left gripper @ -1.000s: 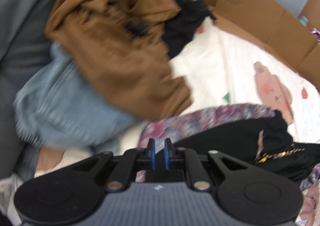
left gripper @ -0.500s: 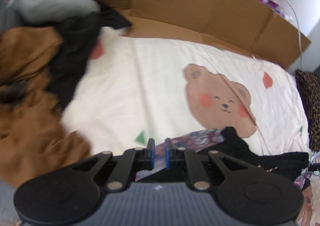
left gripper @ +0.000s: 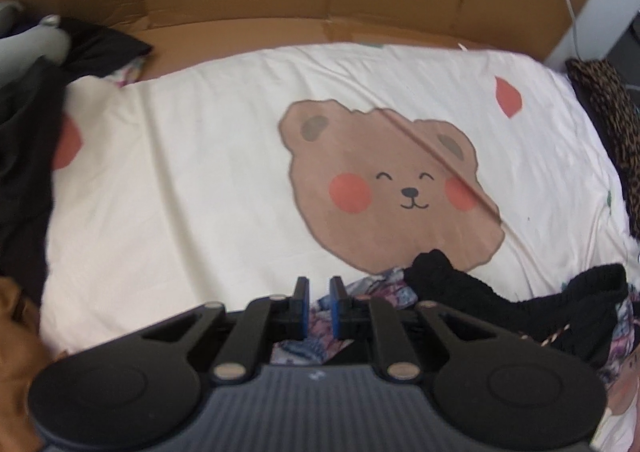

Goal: Fold clothes

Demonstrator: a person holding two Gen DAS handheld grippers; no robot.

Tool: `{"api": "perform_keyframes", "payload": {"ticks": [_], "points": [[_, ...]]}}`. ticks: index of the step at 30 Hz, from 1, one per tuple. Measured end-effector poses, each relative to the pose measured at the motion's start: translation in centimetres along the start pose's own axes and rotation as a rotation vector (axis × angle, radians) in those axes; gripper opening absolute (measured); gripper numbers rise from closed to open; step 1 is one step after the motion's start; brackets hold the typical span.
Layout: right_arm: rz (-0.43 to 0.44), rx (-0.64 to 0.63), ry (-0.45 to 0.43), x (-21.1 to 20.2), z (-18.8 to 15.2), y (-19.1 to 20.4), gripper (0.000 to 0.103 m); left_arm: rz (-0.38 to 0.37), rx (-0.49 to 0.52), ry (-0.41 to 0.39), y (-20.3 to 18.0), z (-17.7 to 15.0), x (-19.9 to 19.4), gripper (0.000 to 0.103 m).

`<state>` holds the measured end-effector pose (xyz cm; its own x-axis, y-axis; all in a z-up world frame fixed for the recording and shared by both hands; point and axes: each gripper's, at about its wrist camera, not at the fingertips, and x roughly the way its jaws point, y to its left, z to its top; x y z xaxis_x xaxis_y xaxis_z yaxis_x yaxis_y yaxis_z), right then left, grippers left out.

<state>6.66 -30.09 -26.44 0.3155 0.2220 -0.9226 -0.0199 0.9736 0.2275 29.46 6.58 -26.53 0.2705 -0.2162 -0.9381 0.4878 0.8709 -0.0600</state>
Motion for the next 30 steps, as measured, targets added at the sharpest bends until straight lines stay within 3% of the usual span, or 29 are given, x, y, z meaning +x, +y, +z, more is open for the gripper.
{"api": "perform_keyframes", "payload": {"ticks": [7, 17, 24, 26, 28, 30], "points": [[0.032, 0.036, -0.047, -0.5, -0.8, -1.4, 0.046, 0.006, 0.108, 0.037, -1.8, 0.5, 2.6, 0.011], [0.105, 0.123, -0.085, 0.9, -2.1, -2.2, 0.046, -0.047, 0.256, 0.076, -4.1, 0.3, 5.3, 0.013], [0.108, 0.133, -0.104, 1.8, -2.9, -2.3, 0.048, -0.031, 0.363, 0.105, -5.2, -0.1, 6.6, 0.028], [0.101, 0.135, -0.119, 1.8, -2.9, -2.4, 0.05, 0.001, 0.41, 0.108, -5.5, -0.1, 6.7, 0.047], [0.104, 0.146, -0.126, 1.8, -2.9, -2.7, 0.052, 0.0, 0.423, 0.117, -5.5, 0.0, 6.6, 0.05], [0.127, 0.17, -0.123, 2.1, -2.9, -2.9, 0.052, -0.053, 0.383, 0.17, -5.2, 0.1, 7.0, 0.049]]}}
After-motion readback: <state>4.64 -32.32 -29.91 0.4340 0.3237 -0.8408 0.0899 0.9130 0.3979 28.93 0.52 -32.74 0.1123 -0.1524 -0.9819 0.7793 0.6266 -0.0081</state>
